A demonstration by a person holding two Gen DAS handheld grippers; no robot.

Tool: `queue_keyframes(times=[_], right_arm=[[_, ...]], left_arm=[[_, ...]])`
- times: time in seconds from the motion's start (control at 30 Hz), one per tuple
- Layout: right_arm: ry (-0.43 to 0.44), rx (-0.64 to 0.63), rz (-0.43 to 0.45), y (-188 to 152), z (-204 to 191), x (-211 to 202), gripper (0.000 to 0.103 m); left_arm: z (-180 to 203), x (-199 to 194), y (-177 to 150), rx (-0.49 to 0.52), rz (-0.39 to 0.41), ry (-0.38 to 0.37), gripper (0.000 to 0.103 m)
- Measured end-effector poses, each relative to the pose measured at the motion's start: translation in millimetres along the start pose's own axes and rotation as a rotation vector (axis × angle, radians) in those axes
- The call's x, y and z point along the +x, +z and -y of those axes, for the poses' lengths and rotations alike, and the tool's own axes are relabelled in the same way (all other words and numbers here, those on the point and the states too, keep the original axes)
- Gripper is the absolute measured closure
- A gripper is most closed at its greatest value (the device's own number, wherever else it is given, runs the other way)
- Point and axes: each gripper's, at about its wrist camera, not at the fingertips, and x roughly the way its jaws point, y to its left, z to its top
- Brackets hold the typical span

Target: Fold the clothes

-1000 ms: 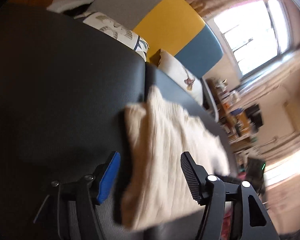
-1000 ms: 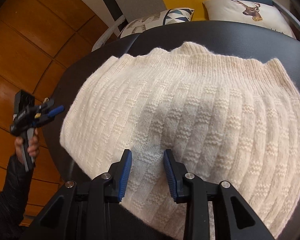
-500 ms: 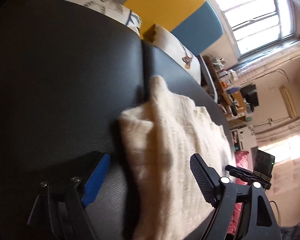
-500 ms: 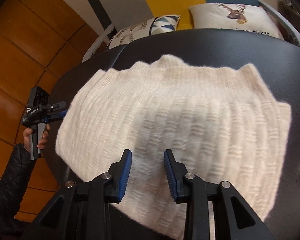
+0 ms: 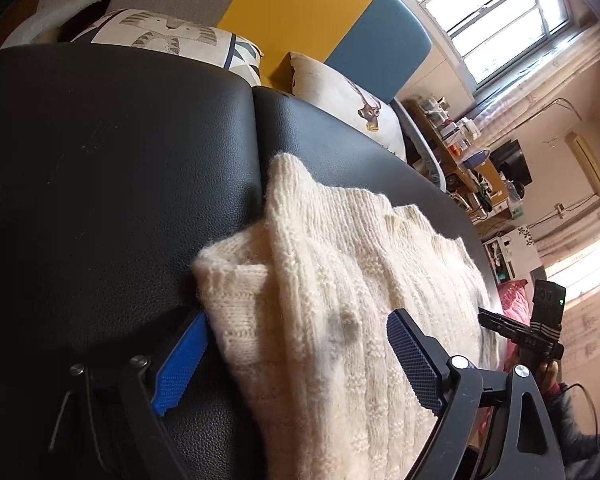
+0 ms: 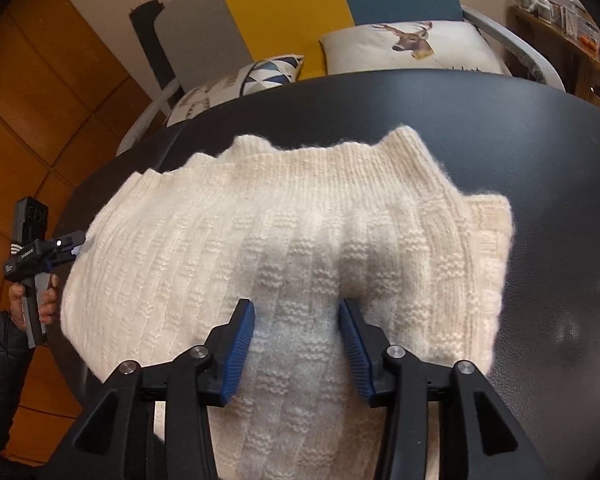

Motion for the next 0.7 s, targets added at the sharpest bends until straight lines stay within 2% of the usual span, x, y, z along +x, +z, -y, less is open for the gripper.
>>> queue_keyframes(times=[0.07, 0.13, 0.37, 0.43, 0.53, 0.63, 0.7], right_arm=[[0.037, 0.030, -0.018, 1.0, 2.2, 2.3, 0.057], [0.020, 0.007, -0.042, 2.9, 1.0, 3.2, 0.056], [-0.067, -0.051, -0.033, -0.7, -11.7, -5.1, 0.055], [-0.051, -0.068, -0.057, -3.1, -12.8, -2.8, 0.050], [-0.028, -0.042, -0.067, -2.4, -7.7, -2.6, 0.050], [-0.003, -0.016, -0.074, -0.8, -2.5, -0.6, 0.050], [-0.005, -0.018, -0.077, -0.6, -2.3, 0.1, 0.050]], left_arm=[[-3.9, -4.1, -3.1, -0.021, -0.003, -0.008, 0.014], [-5.4, -4.0, -2.4, -0.030, -0.006, -0.015, 0.013], [-3.2, 1.8, 3.6, -0.071, -0.018, -0.069, 0.013], [-2.8, 2.2, 4.3, -0.073, -0.018, -0.075, 0.013], [-3.3, 0.0, 2.8, -0.073, -0.026, -0.082, 0.014], [-9.9, -9.5, -0.6, -0.085, -0.012, -0.056, 0.014], [-21.2, -14.4, -1.2, -0.121, -0.002, -0.066, 0.014]])
